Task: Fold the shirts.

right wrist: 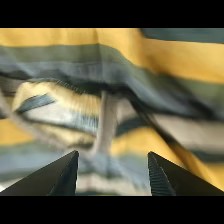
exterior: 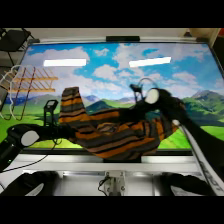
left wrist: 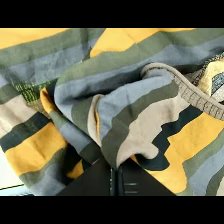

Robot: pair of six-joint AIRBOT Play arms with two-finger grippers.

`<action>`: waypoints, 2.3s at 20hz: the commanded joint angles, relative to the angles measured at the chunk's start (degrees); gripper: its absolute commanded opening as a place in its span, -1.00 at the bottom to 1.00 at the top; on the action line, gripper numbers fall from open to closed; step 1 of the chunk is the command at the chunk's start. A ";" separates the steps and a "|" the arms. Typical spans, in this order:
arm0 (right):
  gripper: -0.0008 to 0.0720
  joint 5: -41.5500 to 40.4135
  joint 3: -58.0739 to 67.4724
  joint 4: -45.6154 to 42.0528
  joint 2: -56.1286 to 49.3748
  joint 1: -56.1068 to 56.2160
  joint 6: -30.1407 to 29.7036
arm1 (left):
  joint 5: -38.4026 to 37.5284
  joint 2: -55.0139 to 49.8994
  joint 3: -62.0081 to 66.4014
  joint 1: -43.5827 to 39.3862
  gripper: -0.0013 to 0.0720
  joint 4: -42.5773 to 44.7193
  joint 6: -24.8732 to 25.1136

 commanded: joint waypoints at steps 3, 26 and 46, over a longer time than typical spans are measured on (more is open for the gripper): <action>0.57 -0.59 8.66 -8.57 -14.43 6.62 8.09 | 0.28 0.15 -0.02 -0.04 -0.80 0.02 1.53; -0.81 5.42 35.67 -24.48 14.60 6.19 2.78 | -0.98 2.93 39.89 8.48 -0.80 2.60 11.87; -0.81 -1.88 -9.18 -33.00 22.27 27.80 35.36 | -16.65 12.66 4.90 10.19 0.58 0.44 2.97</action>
